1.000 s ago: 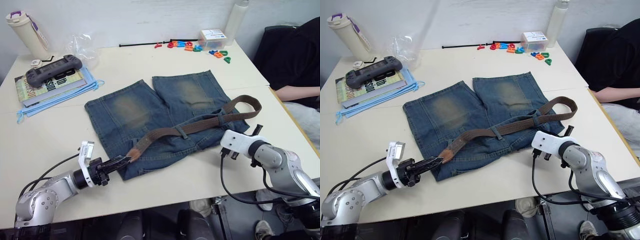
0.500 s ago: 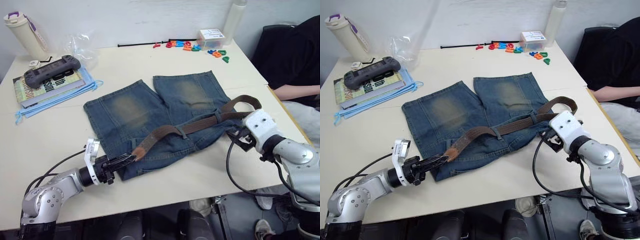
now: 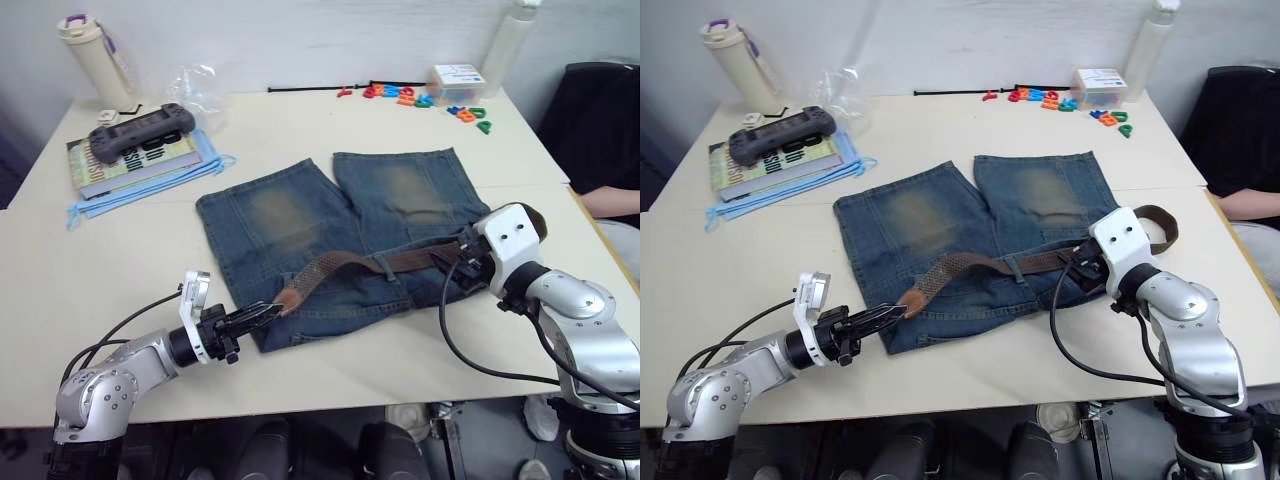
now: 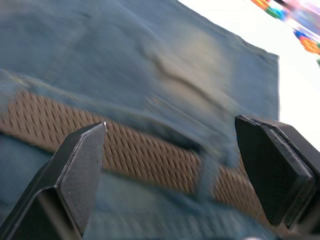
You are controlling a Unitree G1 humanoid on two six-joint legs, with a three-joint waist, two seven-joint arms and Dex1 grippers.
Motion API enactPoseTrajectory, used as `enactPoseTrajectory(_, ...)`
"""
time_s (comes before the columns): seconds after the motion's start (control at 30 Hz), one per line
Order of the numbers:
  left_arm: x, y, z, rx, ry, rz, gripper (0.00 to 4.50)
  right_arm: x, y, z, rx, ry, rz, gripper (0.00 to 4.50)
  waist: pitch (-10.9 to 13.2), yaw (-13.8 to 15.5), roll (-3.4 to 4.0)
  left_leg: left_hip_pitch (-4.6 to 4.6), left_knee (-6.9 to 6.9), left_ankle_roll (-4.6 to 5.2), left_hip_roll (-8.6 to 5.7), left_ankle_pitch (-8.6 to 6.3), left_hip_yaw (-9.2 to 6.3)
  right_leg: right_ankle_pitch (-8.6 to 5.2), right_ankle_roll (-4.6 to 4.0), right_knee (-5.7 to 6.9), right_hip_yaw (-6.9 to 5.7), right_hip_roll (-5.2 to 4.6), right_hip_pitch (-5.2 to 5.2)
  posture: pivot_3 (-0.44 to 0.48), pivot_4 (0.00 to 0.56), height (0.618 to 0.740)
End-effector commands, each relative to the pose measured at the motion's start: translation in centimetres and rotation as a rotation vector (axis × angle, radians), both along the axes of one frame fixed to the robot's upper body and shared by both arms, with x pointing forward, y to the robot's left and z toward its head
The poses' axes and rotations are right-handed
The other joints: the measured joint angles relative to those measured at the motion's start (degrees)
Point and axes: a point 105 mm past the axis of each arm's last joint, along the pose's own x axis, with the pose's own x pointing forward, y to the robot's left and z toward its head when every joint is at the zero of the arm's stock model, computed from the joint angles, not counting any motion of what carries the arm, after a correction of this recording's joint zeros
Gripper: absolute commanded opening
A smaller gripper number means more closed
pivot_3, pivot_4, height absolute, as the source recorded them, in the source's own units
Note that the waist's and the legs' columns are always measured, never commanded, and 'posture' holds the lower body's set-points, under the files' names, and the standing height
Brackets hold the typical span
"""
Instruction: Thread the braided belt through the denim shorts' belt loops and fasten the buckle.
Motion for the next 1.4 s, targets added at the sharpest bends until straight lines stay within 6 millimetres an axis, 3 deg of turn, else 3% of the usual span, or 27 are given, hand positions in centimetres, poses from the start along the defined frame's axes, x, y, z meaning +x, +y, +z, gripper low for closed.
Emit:
enactPoseTrajectory(0.03, -0.1, -0.6, 1.3, -0.011, -0.063, -0.017, 0.00, -0.3, 0.2, 0.9, 0.009, -0.039, 0.017, 4.39, 0.0, 0.6, 0.00, 0.01, 0.01, 0.00, 0.02, 0.00, 0.08, 0.01, 0.00, -0.02, 0.08, 0.02, 0.00, 0.000, 0.150, 0.694)
enactPoseTrajectory(0.27, 0.0, -1.1, 1.5, -0.007, -0.074, -0.037, 0.00, -0.7, 0.7, 0.5, -0.021, -0.036, 0.061, 4.39, 0.1, 0.8, 0.03, 0.09, 0.00, -0.04, 0.13, -0.07, 0.44, 0.01, 0.00, -0.03, 0.37, 0.13, -0.11, 0.000, 0.150, 0.694)
enactPoseTrajectory(0.3, 0.0, -1.2, 1.6, -0.006, -0.077, -0.045, 0.00, -0.8, 0.9, 0.4, -0.032, -0.037, 0.075, 4.39, 0.1, 0.2, 0.07, -0.11, -0.19, 0.05, -0.43, -0.07, 0.18, 0.01, 0.01, -0.17, -0.19, -0.15, 0.36, 0.000, 0.150, 0.694)
enactPoseTrajectory(0.37, 0.0, -1.5, 1.6, 0.000, -0.082, -0.057, 0.00, -1.0, 1.2, 0.4, -0.039, -0.038, 0.094, 4.39, 0.1, -0.6, 0.02, 0.22, -1.27, 0.42, -1.32, 0.81, -0.91, -0.25, 0.42, -0.49, -2.27, -1.64, 1.70, 0.000, 0.150, 0.692)
enactPoseTrajectory(0.43, 0.1, -1.6, 1.6, 0.002, -0.084, -0.060, 0.00, -1.1, 1.4, 0.3, -0.030, -0.035, 0.105, 4.39, 0.1, -0.6, 0.04, 0.15, -1.65, 0.90, -2.48, 1.32, -2.29, -0.61, 1.04, -0.24, -3.16, -2.53, 1.95, 0.000, 0.150, 0.691)
enactPoseTrajectory(0.47, 0.2, -1.6, 1.6, 0.003, -0.085, -0.061, 0.00, -1.2, 1.5, 0.2, -0.009, -0.021, 0.108, 4.39, 0.1, -0.9, 0.07, -0.08, -1.71, 1.12, -2.97, 1.48, -3.19, -0.83, 1.41, -0.19, -3.06, -2.65, 2.01, 0.000, 0.150, 0.691)
enactPoseTrajectory(0.53, 0.2, -1.7, 1.6, 0.003, -0.087, -0.064, 0.00, -1.3, 1.5, -0.1, 0.012, 0.000, 0.108, 4.39, 0.1, -0.2, 0.05, -0.30, -1.30, 0.81, -3.18, 1.61, -3.68, -1.10, 1.83, -0.11, 0.04, -1.65, 1.70, 0.000, 0.150, 0.691)
enactPoseTrajectory(0.6, 0.2, -1.9, 1.6, 0.003, -0.088, -0.068, 0.00, -1.5, 1.6, -0.2, 0.039, 0.014, 0.106, 4.39, 0.1, 0.1, 0.00, -0.34, -1.29, 0.66, -3.19, 1.53, -3.77, -1.17, 1.96, -0.46, 1.28, -1.16, 1.77, 0.000, 0.150, 0.691)
enactPoseTrajectory(0.87, 0.3, -2.4, 1.7, 0.003, -0.095, -0.081, 0.00, -3.3, 2.9, 0.1, 0.232, 0.107, 0.188, 4.39, 0.1, 0.5, 0.03, -0.17, -1.29, 0.23, -2.73, 1.44, -3.37, -1.30, 1.93, -0.63, 1.55, -0.71, 1.84, 0.000, 0.150, 0.691)
enactPoseTrajectory(1.2, 0.6, -2.9, 1.8, -0.006, -0.101, -0.085, 0.00, -3.7, 3.1, 0.6, 0.245, 0.122, 0.203, 4.39, 0.2, 1.1, 0.01, -0.08, -1.28, 0.20, -2.62, 1.27, -2.93, -1.29, 1.92, -0.71, 1.85, -0.60, 1.81, 0.000, 0.150, 0.691)
enactPoseTrajectory(1.3, 0.6, -3.2, 1.9, -0.009, -0.107, -0.092, 0.00, -3.7, 3.1, 0.5, 0.314, 0.140, 0.178, 4.39, 0.2, 1.1, 0.01, -0.06, -1.27, 0.19, -2.57, 1.26, -2.63, -1.28, 1.90, -0.70, 1.91, -0.57, 1.79, 0.000, 0.150, 0.691)
enactPoseTrajectory(1.4, 0.5, -3.5, 2.1, -0.013, -0.113, -0.109, 0.00, -4.7, 4.6, 0.4, 0.451, 0.213, 0.238, 4.39, 0.2, 1.1, 0.01, -0.06, -1.26, 0.13, -2.44, 1.23, -2.60, -1.26, 1.86, -0.75, 1.93, -0.45, 1.80, 0.000, 0.150, 0.691)
